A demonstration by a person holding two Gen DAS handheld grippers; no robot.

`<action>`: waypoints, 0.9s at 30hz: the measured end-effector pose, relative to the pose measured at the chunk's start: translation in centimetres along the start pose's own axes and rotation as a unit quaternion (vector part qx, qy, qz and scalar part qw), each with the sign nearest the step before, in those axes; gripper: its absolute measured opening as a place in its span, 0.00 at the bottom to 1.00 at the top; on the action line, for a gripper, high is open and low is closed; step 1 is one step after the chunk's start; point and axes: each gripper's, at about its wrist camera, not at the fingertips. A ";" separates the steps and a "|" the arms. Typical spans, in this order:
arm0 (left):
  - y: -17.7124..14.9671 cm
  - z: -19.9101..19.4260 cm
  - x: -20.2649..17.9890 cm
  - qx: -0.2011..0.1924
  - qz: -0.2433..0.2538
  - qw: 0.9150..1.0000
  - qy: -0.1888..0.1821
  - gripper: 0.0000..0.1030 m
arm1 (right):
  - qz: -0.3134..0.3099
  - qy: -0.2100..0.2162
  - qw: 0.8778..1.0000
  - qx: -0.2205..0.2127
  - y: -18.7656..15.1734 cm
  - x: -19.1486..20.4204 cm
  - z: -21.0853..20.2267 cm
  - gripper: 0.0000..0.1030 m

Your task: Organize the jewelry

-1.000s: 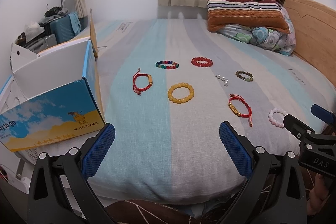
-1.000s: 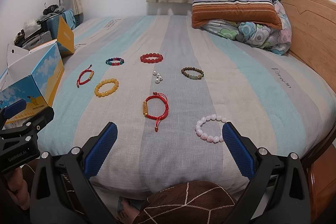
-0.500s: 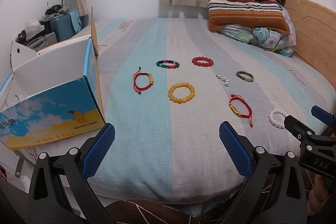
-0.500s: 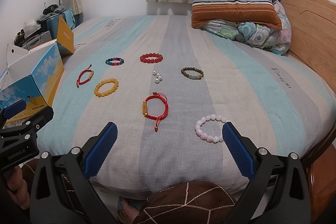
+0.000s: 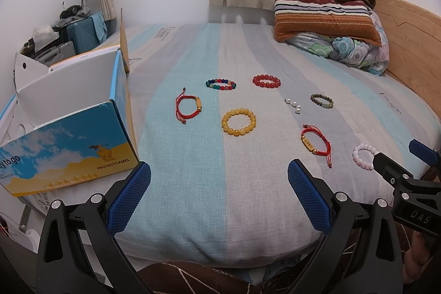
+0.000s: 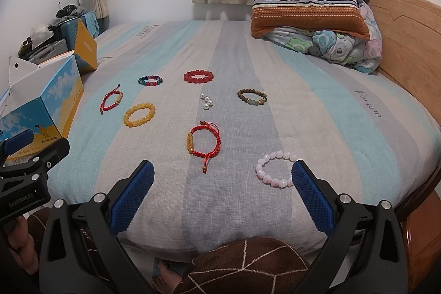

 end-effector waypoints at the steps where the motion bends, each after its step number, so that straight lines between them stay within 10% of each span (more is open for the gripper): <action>1: 0.1 -0.1 0.1 -0.001 -0.002 1.000 -0.001 0.94 | 0.003 -0.001 1.000 0.000 0.1 -0.2 -0.1 0.93; 10: 3.3 1.7 -0.6 0.015 0.001 1.000 -0.025 0.94 | 0.026 -0.019 0.997 0.075 3.0 -3.4 2.3 0.93; 27: 9.4 17.4 -4.1 0.163 0.042 0.986 -0.017 0.94 | 0.037 0.016 0.968 0.246 4.1 -7.7 13.2 0.93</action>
Point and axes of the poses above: each gripper's, at about its wrist camera, not at the fingertips, and z roughly the way its jaws point, x to its left, y to its top, and after that the axes turned 9 degrees about x, right-handed
